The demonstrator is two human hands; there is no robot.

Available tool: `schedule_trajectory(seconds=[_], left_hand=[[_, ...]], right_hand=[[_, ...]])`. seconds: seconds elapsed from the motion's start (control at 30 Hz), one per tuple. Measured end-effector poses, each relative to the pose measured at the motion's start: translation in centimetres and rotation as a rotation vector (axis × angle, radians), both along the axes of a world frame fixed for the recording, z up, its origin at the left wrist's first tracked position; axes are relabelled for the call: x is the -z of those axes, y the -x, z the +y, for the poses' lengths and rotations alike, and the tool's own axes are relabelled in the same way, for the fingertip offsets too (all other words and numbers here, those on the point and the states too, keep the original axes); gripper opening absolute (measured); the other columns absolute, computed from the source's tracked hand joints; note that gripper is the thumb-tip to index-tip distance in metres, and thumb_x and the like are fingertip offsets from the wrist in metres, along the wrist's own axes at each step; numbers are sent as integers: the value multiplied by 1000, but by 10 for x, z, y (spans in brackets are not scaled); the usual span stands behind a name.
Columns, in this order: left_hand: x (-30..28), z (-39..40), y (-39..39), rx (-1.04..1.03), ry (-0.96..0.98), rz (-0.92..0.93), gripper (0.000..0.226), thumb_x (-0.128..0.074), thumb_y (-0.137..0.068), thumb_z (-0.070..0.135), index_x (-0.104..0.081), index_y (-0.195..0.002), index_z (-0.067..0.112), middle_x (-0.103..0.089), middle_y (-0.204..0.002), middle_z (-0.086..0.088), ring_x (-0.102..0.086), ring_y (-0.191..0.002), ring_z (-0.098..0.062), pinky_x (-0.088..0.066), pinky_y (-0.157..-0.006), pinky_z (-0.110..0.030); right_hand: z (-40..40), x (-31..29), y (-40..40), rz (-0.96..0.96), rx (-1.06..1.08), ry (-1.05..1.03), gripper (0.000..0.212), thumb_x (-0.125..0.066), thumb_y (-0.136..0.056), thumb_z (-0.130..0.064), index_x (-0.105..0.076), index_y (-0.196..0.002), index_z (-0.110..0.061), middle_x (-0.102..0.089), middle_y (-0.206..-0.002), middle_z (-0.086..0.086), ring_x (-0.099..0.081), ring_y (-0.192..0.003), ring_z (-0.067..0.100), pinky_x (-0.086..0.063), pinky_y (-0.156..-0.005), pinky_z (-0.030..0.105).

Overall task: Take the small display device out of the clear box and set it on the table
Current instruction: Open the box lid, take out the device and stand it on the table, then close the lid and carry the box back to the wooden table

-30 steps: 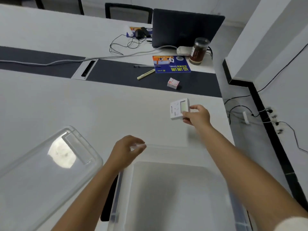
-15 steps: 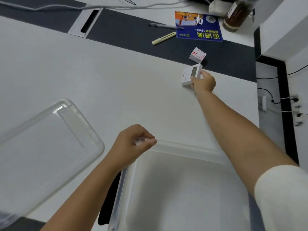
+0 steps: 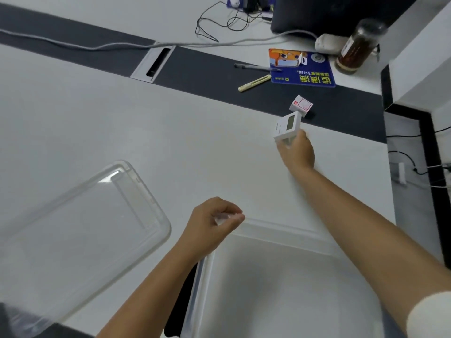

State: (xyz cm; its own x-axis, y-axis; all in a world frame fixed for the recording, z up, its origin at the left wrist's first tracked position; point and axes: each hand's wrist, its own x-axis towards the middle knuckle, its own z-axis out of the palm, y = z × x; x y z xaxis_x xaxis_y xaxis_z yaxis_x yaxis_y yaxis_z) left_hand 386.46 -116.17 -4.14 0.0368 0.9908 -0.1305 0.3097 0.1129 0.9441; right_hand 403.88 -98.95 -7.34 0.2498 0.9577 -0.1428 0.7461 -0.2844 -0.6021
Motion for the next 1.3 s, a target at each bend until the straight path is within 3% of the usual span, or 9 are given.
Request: schedule_trajectory(seconds=[0.17, 0.3, 0.43, 0.7, 0.83, 0.97, 1.1, 1.2, 1.3], left_hand=[[0, -28, 29, -366, -89, 1, 21, -55, -75, 31, -53, -93, 43, -56, -92, 20, -54, -85, 12, -42, -70, -4], [20, -70, 97, -695, 40, 218, 38, -57, -83, 14, -51, -121, 10, -54, -114, -3, -51, -111, -21, -43, -93, -32], [44, -117, 173, -967, 368, 493, 54, -59, -82, 20, -40, -128, 0, -41, -136, -27, -30, -129, -40, -24, -107, -49], [74, -168, 232, -1099, 619, 366, 62, -59, -81, 21, -29, -129, -4, -45, -123, -35, -45, -110, -45, -41, -89, -49], [69, -173, 237, -1161, 645, 357, 60, -57, -82, 28, -34, -124, -8, -47, -120, -35, -47, -107, -47, -41, -87, -50], [45, -171, 238, -1137, 477, 441, 53, -52, -86, 28, -37, -121, -7, -50, -116, -33, -49, -103, -44, -41, -82, -47], [9, -146, 228, -1068, 223, 405, 42, -42, -91, 23, -40, -121, -6, -57, -105, -29, -51, -87, -34, -37, -71, -39], [-13, -122, 202, -926, 151, 412, 43, -36, -93, 20, -37, -129, -3, -60, -92, -19, -53, -87, -35, -40, -79, -41], [-26, -105, 166, -691, 129, 486, 44, -38, -92, 24, -36, -132, 4, -55, -66, -3, -53, -64, -26, -36, -61, -33]], right_hand=[[-49, -31, 57, -123, -425, 74, 57, -50, -86, -35, -34, -132, -5, -46, -134, 19, -43, -123, 32, -40, -97, 41], [-84, -40, 144, -196, -809, 143, 61, -46, -88, -39, -27, -138, -10, -39, -141, 15, -34, -130, 30, -35, -103, 39], [-102, -24, 229, -360, -988, 264, 62, -44, -88, -43, -27, -137, -10, -38, -141, 14, -33, -130, 31, -36, -101, 42], [-152, 19, 286, -354, -732, 337, 67, -52, -85, -32, -20, -138, -9, -35, -136, 17, -33, -125, 32, -38, -97, 39], [-159, 17, 284, -110, -502, 382, 65, -58, -80, -27, -29, -134, -8, -42, -129, 18, -40, -120, 34, -39, -96, 39], [-147, -24, 279, 293, -302, 316, 44, -54, -81, -9, -46, -123, 2, -57, -105, 13, -56, -103, 31, -46, -88, 35], [-126, -83, 249, 325, -383, 73, 46, -47, -85, -5, -41, -131, -2, -51, -88, 9, -48, -88, 22, -37, -77, 26], [-122, -115, 190, 272, -312, -87, 43, -47, -86, -6, -44, -128, -2, -48, -83, 8, -45, -80, 22, -34, -74, 27], [-142, -128, 111, 276, -165, -143, 39, -47, -87, -7, -47, -126, -3, -40, -65, -1, -40, -63, 15, -35, -69, 30]])
